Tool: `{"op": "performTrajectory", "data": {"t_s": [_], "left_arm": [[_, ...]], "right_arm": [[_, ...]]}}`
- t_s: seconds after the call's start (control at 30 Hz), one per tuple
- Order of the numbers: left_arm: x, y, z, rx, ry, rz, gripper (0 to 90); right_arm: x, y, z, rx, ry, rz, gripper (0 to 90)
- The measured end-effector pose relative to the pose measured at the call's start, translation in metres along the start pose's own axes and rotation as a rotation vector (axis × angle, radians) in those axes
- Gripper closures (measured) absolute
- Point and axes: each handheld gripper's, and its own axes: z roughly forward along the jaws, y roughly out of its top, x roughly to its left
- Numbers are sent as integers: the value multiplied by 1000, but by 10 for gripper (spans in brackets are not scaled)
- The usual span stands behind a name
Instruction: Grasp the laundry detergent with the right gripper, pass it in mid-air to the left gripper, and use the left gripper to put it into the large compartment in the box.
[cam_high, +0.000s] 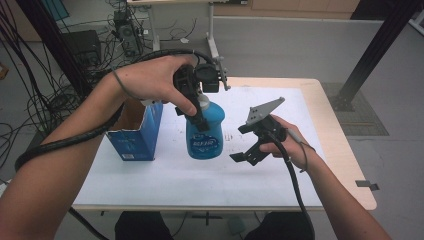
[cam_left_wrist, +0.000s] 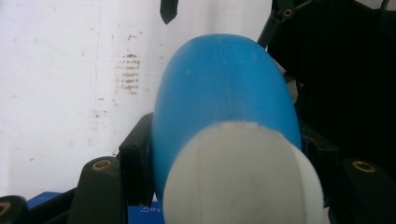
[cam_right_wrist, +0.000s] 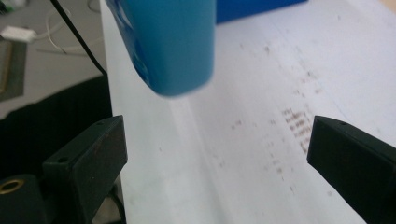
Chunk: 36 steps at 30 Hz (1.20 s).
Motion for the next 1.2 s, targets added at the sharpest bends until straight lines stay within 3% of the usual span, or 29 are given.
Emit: {"op": "performTrajectory", "data": {"t_s": [0.3, 0.6, 0.8, 0.93, 1.0, 1.2], "left_arm": [[-2, -5, -4, 13, 29, -10, 377], [-6, -8, -9, 21, 46, -27, 377], [-5, -8, -11, 30, 65, -40, 377], [-4, -6, -12, 33, 102, -74, 377], [-5, -5, -13, 31, 135, -103, 377], [-1, -5, -19, 22, 175, -197, 377]], "right_arm": [[-7, -14, -1, 156, -63, 33, 56], [-20, -31, -6, 284, -84, 93, 54], [-25, -43, -7, 311, -109, 124, 54], [-28, -47, -5, 312, -113, 134, 53], [-29, -50, -4, 314, -120, 139, 53], [-32, -56, -2, 317, -126, 163, 53]]}}
